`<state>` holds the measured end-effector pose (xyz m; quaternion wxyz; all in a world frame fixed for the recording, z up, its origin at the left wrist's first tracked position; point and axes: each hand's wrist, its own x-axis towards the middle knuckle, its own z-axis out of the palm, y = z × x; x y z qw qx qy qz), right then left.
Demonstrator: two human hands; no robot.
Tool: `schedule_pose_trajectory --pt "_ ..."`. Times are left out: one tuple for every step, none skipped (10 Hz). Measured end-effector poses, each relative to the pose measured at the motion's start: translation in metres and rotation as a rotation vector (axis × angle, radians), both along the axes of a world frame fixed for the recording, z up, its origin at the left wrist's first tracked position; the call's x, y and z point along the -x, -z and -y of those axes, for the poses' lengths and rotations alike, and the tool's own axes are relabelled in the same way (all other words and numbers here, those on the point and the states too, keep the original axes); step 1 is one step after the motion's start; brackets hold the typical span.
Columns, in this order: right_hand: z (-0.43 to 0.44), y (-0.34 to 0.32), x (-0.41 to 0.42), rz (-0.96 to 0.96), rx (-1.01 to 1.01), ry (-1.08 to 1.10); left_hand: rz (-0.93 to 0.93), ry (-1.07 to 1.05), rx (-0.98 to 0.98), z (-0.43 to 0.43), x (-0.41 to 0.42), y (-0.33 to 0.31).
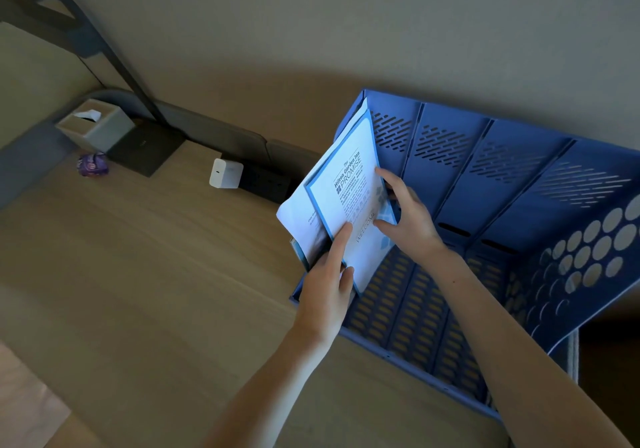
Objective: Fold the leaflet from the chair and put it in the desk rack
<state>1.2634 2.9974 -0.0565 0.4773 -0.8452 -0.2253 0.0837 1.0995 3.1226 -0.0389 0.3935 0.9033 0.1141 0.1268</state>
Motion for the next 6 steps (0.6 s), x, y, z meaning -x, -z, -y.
schedule_pose_trajectory --pt "0.001 -0.001 0.003 0.019 0.003 0.021 0.022 -0.005 -0.012 0.001 0.003 -0.003" --pt "0.004 -0.004 0.008 0.017 0.018 0.048 0.018 -0.001 -0.046 0.0 0.006 -0.006" --pt "0.011 -0.008 0.015 0.038 0.044 0.106 -0.002 -0.001 -0.036 -0.001 0.013 -0.011" --pt "0.019 -0.015 0.025 0.046 0.054 0.154 -0.003 -0.001 -0.065 -0.005 0.024 -0.016" --pt "0.03 -0.023 0.037 0.07 0.029 0.198 0.044 -0.007 -0.104 -0.007 0.038 -0.027" --pt "0.035 -0.035 0.055 0.096 0.001 0.246 0.063 0.005 -0.078 -0.011 0.047 -0.035"
